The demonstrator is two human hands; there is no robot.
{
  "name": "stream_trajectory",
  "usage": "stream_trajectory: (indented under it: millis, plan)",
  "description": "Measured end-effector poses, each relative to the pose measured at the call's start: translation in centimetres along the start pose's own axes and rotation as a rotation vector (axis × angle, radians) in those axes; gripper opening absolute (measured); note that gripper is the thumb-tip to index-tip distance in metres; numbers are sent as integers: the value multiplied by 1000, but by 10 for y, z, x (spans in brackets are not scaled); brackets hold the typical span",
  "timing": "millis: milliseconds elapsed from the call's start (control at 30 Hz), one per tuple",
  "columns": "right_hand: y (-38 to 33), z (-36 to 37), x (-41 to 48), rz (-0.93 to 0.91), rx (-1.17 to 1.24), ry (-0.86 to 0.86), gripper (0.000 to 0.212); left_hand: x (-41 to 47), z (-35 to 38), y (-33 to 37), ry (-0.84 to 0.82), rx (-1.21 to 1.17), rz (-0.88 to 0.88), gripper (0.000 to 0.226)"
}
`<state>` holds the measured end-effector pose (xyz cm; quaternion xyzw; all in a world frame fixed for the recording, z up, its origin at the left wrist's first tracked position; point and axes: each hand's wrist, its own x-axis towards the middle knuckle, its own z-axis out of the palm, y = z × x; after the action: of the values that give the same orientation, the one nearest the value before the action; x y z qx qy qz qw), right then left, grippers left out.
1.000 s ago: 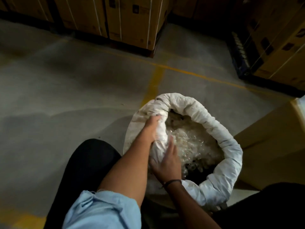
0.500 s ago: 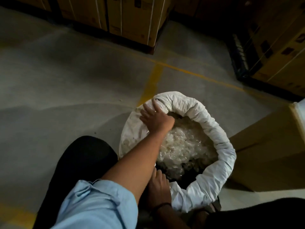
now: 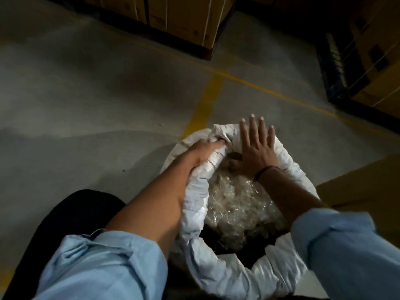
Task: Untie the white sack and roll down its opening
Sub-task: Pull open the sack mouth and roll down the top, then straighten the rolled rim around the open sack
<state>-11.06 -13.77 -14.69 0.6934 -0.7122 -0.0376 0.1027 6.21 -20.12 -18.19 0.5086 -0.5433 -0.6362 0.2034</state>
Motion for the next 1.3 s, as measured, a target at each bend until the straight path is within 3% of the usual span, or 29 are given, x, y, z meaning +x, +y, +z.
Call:
stream_trajectory:
  millis: [100,233,333,433,500,533,600,633,700,767,800,833,933,1067,1133,1200,1300]
  plan:
    - [0,6,41,2,90,-239,108,10,-26,-10,-268,-435,-62,50]
    - [23,7,64,99,444,-553,65,14,-44,-35,-413,-804,-26,51]
    - [52,5,58,197,936,-835,70,21,-46,-53,-473,-825,-89,56]
    - [57,8,48,252,1188,-999,41,29,-51,-49,-398,-544,-168,69]
    - [54,21,51,343,1255,-903,38,32,-52,-22,-231,-82,-158,66]
    - [52,25,56,357,1204,-812,42,37,-51,-6,-62,195,-154,57]
    - [48,31,65,275,905,-601,75,46,-40,25,448,716,89,35]
    - [44,34,63,279,705,-462,91,46,-26,38,562,769,281,28]
    - [35,38,47,252,337,-90,88,45,12,48,506,747,497,32]
    - [24,45,19,143,96,302,62,41,49,32,466,932,583,46]
    - [22,54,6,108,48,375,57,40,59,16,467,1042,636,50]
    - [24,62,-5,115,15,368,61,38,61,-1,458,1147,671,56]
    - [38,78,-18,263,-15,139,90,46,46,-34,400,1334,689,72]
    - [54,64,-2,127,23,-11,78,57,30,-8,319,1401,641,68]
    - [67,50,11,60,101,-63,72,61,22,12,261,1271,473,73]
    - [82,40,20,45,197,-153,74,69,9,29,80,1028,179,85]
    - [95,27,31,150,485,-454,79,77,-9,42,-177,634,-116,107]
